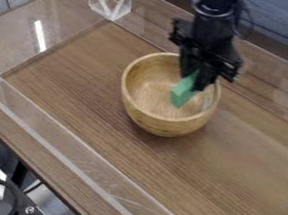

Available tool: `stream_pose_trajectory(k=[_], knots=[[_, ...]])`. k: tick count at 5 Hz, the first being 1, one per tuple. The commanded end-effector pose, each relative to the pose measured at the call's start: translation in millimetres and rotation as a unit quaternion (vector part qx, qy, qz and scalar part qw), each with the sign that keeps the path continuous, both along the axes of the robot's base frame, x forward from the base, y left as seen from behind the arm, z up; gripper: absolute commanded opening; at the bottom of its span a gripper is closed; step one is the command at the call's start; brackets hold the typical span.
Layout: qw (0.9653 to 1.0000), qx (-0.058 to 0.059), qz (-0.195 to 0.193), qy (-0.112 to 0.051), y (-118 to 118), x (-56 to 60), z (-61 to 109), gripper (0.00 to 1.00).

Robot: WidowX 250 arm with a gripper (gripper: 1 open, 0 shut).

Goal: Put the green block in the brown bowl

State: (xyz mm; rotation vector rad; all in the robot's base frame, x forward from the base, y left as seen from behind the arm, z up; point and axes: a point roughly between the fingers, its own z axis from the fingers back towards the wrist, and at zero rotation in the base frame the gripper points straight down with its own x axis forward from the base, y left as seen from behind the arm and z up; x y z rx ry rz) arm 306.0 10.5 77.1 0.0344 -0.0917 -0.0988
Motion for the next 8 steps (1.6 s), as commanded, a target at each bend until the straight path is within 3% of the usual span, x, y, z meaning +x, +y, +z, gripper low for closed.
stream_pose_trajectory(k=[1, 3, 8], knots=[[0.9998, 0.006, 0.006, -0.021, 15, 1.5, 6.8, 0.00], [0.9999, 0.009, 0.008, -0.007, 20, -2.2, -5.2, 0.00], [0.9999, 0.006, 0.006, 0.013, 21, -1.0, -15.7, 0.00]])
